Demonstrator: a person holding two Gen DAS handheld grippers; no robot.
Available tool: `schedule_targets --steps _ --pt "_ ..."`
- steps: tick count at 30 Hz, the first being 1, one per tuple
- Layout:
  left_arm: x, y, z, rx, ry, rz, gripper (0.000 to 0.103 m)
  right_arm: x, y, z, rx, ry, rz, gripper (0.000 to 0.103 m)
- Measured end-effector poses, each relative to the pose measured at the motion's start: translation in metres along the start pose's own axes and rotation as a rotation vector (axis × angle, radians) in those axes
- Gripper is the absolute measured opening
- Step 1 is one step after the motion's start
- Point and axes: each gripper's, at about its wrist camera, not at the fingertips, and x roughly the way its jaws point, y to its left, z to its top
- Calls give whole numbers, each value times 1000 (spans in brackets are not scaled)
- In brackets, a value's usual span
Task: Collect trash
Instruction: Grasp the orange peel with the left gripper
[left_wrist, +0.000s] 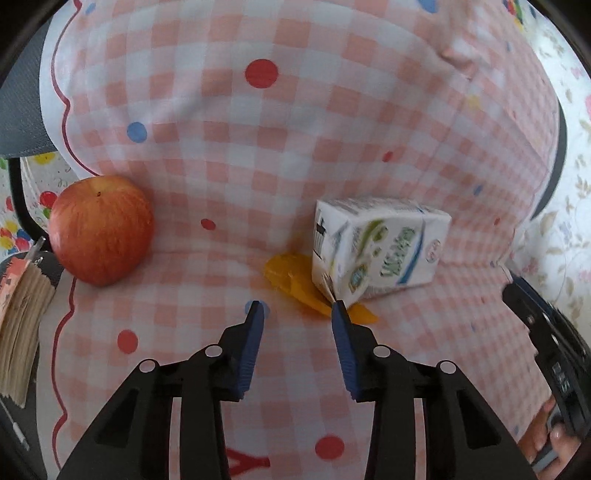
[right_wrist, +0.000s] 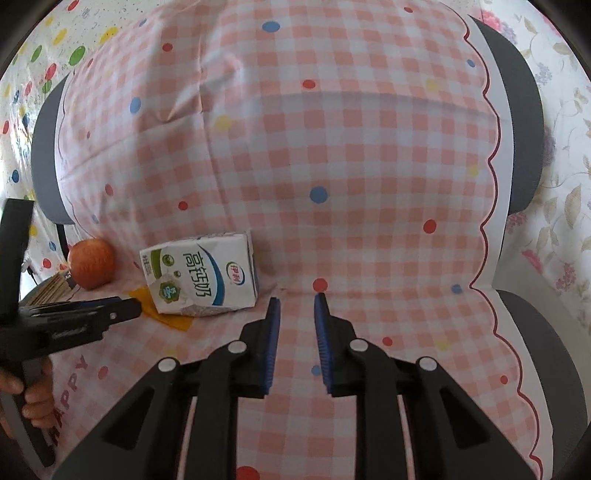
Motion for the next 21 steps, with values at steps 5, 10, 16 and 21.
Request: schedule_targets --steps 5,10,16,21 --pt "12 2 10 -32 8 -7 35 1 -1 0 10 10 14 19" --pt "19 -5 11 -21 37 -56 16 4 -2 1 16 25 18 19" --pt "18 0 8 -46 32 -118 1 7 1 2 5 44 -4 19" --pt "-35 6 0 -10 -176 -57 1 6 7 5 -5 64 -2 27"
